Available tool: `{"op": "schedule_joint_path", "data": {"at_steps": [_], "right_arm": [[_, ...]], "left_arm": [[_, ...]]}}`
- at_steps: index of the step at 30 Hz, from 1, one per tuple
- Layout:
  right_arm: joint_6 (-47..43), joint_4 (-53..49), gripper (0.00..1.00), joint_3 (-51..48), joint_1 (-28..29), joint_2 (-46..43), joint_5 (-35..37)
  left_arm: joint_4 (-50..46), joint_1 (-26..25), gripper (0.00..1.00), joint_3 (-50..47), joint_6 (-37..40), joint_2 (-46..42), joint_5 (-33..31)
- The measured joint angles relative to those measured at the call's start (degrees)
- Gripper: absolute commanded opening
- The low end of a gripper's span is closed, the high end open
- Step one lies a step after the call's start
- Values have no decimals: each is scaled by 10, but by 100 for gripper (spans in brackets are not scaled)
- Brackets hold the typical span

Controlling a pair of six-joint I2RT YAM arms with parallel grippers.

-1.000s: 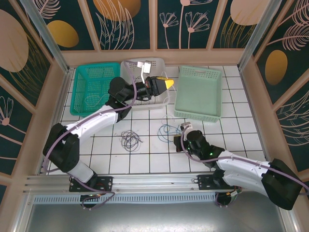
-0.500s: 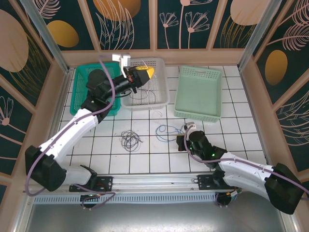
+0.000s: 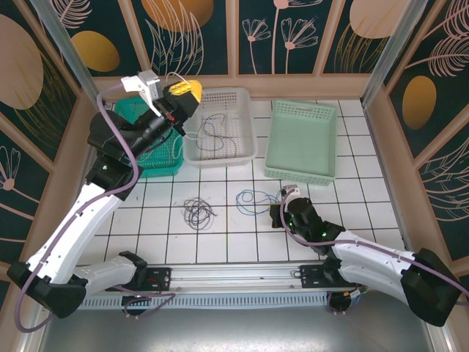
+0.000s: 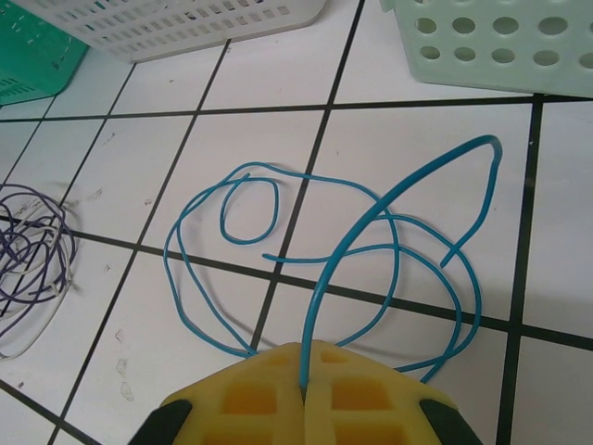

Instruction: Untangle the cables

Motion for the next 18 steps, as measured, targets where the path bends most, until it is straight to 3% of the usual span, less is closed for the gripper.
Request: {"op": "schedule_joint_path", "data": {"at_steps": [5,11,18], "right_arm": [[0,0,0,0,-1,0,1],[-2,0,0,0,-3,0,1],[-4,0,0,0,-3,1,1]], "left_arm": [[-39,10,0,1,48,-4,-92],[-58,82,0,-31,62,9,-175],[-73,150,0,-50,63,41,-207]]}}
